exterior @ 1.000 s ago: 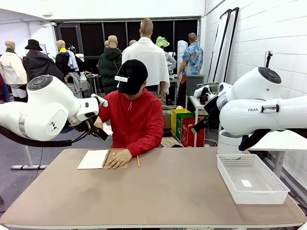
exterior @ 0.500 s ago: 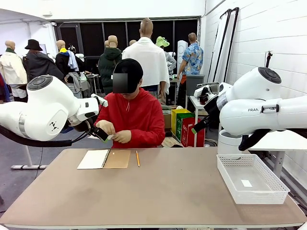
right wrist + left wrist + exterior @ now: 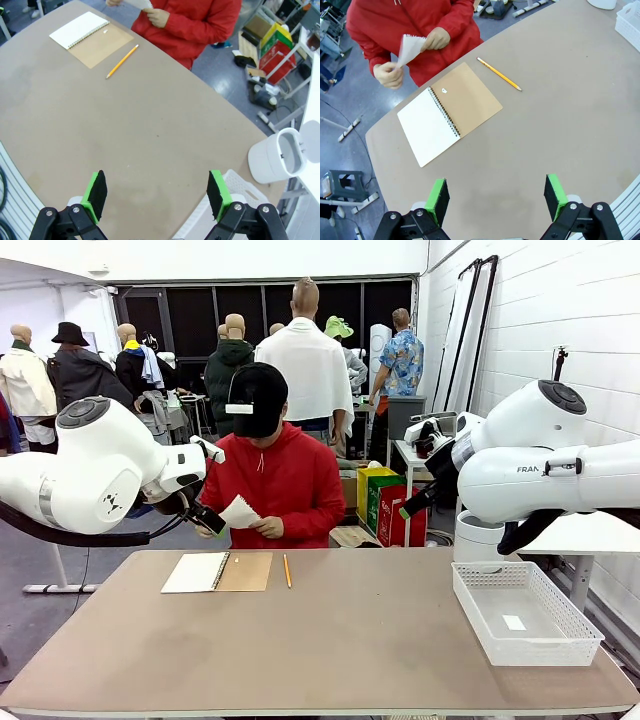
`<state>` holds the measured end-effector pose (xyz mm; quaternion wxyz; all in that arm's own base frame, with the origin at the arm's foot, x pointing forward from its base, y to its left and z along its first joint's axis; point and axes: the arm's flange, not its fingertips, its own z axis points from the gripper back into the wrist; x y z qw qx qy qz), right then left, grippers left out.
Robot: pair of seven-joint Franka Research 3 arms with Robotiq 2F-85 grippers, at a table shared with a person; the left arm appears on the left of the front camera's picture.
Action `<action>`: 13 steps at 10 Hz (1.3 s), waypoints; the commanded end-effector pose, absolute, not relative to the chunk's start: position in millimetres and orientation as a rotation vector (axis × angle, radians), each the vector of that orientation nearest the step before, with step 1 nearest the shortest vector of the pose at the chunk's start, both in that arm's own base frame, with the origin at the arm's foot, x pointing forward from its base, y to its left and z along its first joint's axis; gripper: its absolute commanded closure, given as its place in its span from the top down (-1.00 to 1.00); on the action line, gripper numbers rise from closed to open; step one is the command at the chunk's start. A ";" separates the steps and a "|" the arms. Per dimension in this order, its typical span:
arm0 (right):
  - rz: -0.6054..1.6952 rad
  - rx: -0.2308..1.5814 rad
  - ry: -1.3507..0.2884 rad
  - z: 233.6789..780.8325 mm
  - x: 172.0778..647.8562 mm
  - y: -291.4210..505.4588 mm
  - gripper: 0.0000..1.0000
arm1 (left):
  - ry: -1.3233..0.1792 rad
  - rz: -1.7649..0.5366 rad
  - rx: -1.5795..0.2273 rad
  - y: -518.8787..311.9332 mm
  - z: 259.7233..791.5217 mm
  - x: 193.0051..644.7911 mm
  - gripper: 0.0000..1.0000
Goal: Sort the paper based on its condition.
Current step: If a person hands you a paper, place it in the Organizing basket , and if it's crumpled, put it in the Trash can.
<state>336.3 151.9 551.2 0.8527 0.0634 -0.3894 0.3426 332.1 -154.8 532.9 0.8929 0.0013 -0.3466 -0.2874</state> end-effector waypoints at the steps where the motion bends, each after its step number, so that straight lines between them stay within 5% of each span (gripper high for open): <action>1: 0.720 0.137 -0.816 550.5 336.2 151.0 1.00 | -0.718 -0.596 0.004 -154.6 533.2 331.8 1.00; 13: 0.720 0.137 -0.816 550.5 336.2 151.0 1.00 | -0.718 -0.596 0.004 -154.6 533.2 331.8 1.00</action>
